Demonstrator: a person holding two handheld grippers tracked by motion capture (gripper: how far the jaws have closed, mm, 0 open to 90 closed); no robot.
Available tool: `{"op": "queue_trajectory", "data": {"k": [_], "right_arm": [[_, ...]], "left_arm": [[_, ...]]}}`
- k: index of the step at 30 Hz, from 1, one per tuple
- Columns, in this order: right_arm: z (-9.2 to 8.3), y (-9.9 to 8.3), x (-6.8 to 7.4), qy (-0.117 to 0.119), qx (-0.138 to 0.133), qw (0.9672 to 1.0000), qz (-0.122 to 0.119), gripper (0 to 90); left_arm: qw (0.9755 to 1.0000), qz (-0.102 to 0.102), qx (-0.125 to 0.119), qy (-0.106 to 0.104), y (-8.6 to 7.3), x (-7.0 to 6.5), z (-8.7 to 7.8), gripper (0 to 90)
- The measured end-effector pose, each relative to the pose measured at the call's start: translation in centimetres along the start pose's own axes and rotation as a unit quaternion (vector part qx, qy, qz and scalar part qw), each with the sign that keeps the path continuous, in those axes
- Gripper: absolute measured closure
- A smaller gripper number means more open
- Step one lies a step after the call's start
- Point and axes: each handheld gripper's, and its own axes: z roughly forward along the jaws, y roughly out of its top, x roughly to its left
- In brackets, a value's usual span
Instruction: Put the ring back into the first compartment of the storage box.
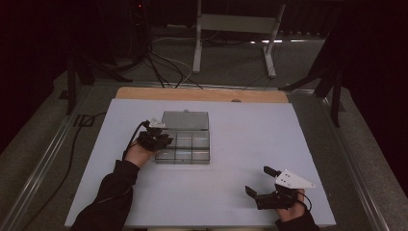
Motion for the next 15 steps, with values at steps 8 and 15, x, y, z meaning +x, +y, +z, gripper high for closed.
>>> {"op": "queue_trajectory", "data": {"k": [8, 15], "right_arm": [[0.0, 0.0, 0.0, 0.0, 0.0, 1.0, 0.001, 0.0], [0.0, 0.0, 0.0, 0.0, 0.0, 1.0, 0.001, 0.0]], "left_arm": [[0.9998, -0.011, -0.016, 0.001, 0.3, -0.1, -0.7, 67.2], [0.9995, -0.011, -0.028, 0.0, 0.8, -0.5, -1.7, 50.2]]}}
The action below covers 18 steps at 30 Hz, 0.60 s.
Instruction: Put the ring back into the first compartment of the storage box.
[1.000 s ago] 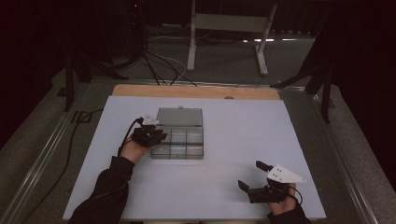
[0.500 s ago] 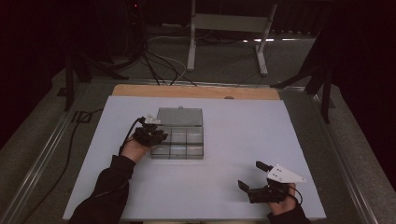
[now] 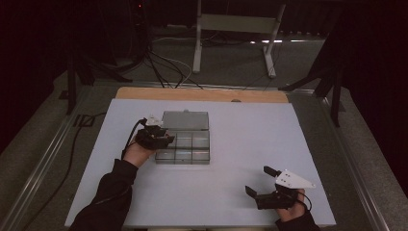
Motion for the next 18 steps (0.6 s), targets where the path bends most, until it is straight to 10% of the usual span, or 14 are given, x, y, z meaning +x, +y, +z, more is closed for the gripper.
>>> {"op": "queue_trajectory", "data": {"k": [18], "right_arm": [[0.0, 0.1, 0.0, 0.0, 0.0, 1.0, 0.0, 0.0]], "left_arm": [[0.9995, -0.011, -0.013, -0.027, 1.0, -1.1, -1.8, 8.1]]}}
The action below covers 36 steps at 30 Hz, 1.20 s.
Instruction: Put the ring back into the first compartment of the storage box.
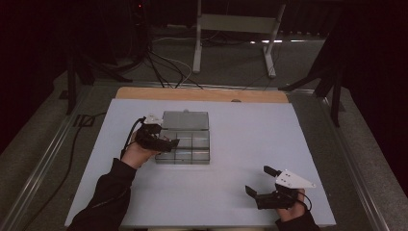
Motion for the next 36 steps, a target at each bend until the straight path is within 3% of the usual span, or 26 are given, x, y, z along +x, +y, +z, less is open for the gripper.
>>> {"op": "queue_trajectory", "data": {"k": [4, 7, 16, 36], "right_arm": [[0.0, 0.0, 0.0, 0.0, -0.001, 1.0, 0.002, 0.0], [-0.1, 0.0, 0.0, -0.001, -0.002, 1.0, -0.001, 0.0], [0.1, -0.1, -0.1, 0.0, 0.001, 1.0, 0.002, 0.0], [0.0, 0.0, 0.0, -0.004, 0.0, 1.0, 0.002, 0.0]], "left_arm": [[0.9998, 0.002, -0.011, -0.018, 0.1, -0.2, -0.6, 0.5], [0.9994, 0.006, -0.023, -0.024, 0.2, -0.3, -1.2, 0.4], [0.9977, -0.014, -0.059, -0.031, -0.2, 0.2, -3.4, 0.4], [0.9972, -0.007, -0.063, -0.039, -5.5, 0.1, -4.9, 0.3]]}}
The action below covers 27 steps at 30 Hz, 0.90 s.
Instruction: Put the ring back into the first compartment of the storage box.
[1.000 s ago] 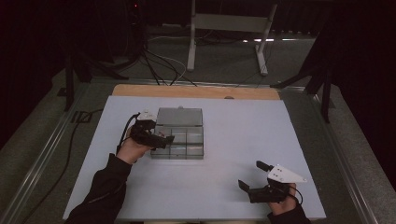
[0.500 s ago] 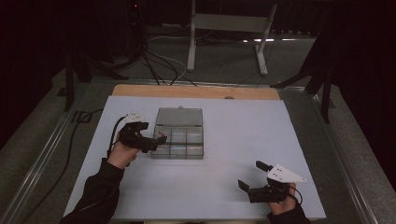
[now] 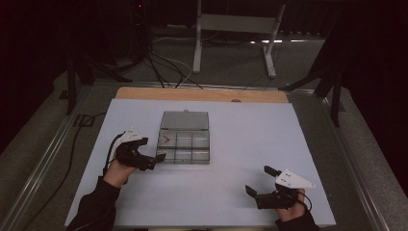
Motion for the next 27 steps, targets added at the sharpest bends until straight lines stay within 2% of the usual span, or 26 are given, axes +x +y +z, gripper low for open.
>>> {"op": "queue_trajectory", "data": {"k": [10, 15, 22, 25, 27], "right_arm": [[0.0, 0.0, 0.1, -0.001, 0.001, 1.0, -0.002, 0.0], [0.0, 0.0, 0.1, -0.001, 0.002, 1.0, -0.003, 0.0], [0.1, 0.0, 0.1, -0.001, 0.002, 1.0, -0.003, 0.0], [0.1, -0.1, 0.1, -0.001, 0.004, 1.0, -0.004, 0.0], [0.2, -0.1, 0.0, -0.001, 0.005, 1.0, -0.001, 0.0]], "left_arm": [[0.9999, 0.002, -0.017, 0.002, -2.4, -0.3, -1.7, 0.4], [0.9998, 0.005, -0.018, -0.012, -3.8, -0.7, -2.4, 0.4], [0.9996, -0.003, -0.012, -0.025, -5.6, -0.9, -2.8, 0.4], [0.9994, -0.006, -0.017, -0.03, -6.5, -0.9, -2.9, 0.4], [0.9996, 0.0, -0.018, -0.02, -7.1, -0.9, -2.9, 0.5]]}}
